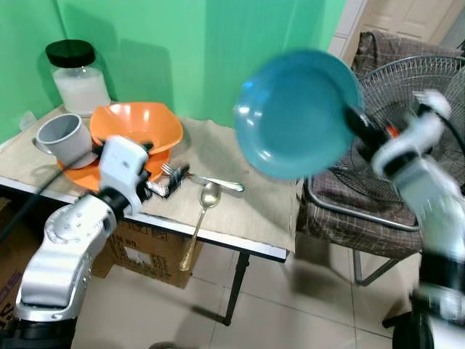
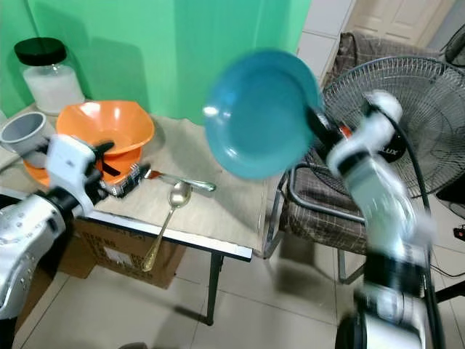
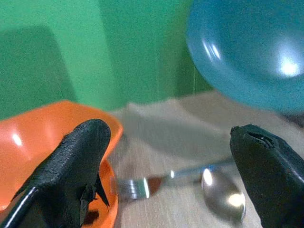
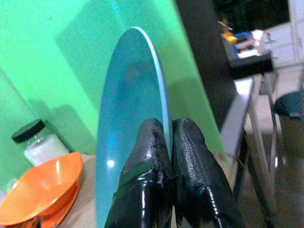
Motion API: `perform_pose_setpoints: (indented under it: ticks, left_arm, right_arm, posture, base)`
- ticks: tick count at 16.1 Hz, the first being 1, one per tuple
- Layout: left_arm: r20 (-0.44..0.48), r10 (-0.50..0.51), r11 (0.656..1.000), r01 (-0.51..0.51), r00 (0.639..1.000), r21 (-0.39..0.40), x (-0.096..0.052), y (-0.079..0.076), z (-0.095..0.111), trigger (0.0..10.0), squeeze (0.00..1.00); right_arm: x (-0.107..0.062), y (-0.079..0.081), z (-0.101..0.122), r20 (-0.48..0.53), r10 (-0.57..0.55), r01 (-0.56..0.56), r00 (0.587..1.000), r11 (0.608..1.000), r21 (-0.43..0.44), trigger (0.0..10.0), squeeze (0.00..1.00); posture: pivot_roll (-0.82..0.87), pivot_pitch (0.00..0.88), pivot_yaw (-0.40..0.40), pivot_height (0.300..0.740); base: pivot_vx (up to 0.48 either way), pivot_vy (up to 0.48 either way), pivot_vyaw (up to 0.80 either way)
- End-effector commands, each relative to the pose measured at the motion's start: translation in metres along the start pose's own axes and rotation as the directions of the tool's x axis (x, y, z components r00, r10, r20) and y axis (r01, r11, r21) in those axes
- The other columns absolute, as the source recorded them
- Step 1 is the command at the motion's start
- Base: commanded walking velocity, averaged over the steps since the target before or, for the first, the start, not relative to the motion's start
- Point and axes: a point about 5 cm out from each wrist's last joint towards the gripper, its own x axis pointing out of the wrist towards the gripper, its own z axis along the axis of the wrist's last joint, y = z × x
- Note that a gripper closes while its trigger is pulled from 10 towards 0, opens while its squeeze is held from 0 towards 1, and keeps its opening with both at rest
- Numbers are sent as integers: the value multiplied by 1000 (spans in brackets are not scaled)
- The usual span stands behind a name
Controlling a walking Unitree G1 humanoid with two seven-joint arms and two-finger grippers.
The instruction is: Setting the table
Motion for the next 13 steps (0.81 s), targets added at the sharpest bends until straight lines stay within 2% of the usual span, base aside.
perform_pose_setpoints:
  ticks: [1,2,3,5,6,7,9,11,12,13]
  left_arm:
    - [34,-9,1000,9,999,-9,2,-2,7,10000,0]
    - [45,-14,1000,14,999,-6,4,-4,9,10000,0]
    - [54,-23,1000,23,998,1,8,-11,12,10000,0]
    - [40,12,999,-14,999,32,16,-13,8,10000,0]
    - [38,28,999,-29,999,25,18,-12,7,10000,0]
    - [42,64,998,-64,997,-18,22,-8,7,10000,0]
    - [57,48,996,-44,997,-73,25,-8,10,10000,0]
    - [69,36,998,-32,997,-57,27,-9,12,10000,0]
    - [86,35,998,-31,996,-52,29,-12,14,10000,0]
    - [100,38,999,-34,994,-42,30,-16,16,10000,0]
  right_arm:
    - [-8,7,15,83,35,-36,996,999,10,0,0]
    - [-15,10,14,95,44,-46,994,999,10,0,0]
    - [-29,20,14,123,79,-81,989,997,13,0,0]
    - [-42,30,12,156,99,-105,983,994,29,0,0]
    - [-45,31,11,159,103,-111,982,993,39,0,0]
    - [-51,31,8,164,105,-117,981,991,64,0,0]
    - [-61,29,2,183,73,-95,980,989,111,0,0]
    - [-65,34,2,189,60,-79,980,992,94,0,0]
    - [-68,36,5,214,43,-58,976,996,65,10000,0]
    - [-71,37,5,200,16,-29,980,998,58,10000,0]
  posture:
    - [80,0,-72,740]
    - [75,0,-64,740]
    - [62,0,-48,740]
    - [50,0,-29,740]
    - [48,0,-26,740]
    - [43,0,-15,740]
    - [32,0,0,740]
    - [15,0,16,740]
    - [8,0,22,740]
    - [0,0,27,740]
  base:
    - [0,0,0]
    - [0,0,0]
    - [0,0,0]
    - [0,0,0]
    - [0,0,0]
    - [0,0,0]
    - [0,0,0]
    - [0,0,0]
    - [0,0,0]
    - [0,0,-550]
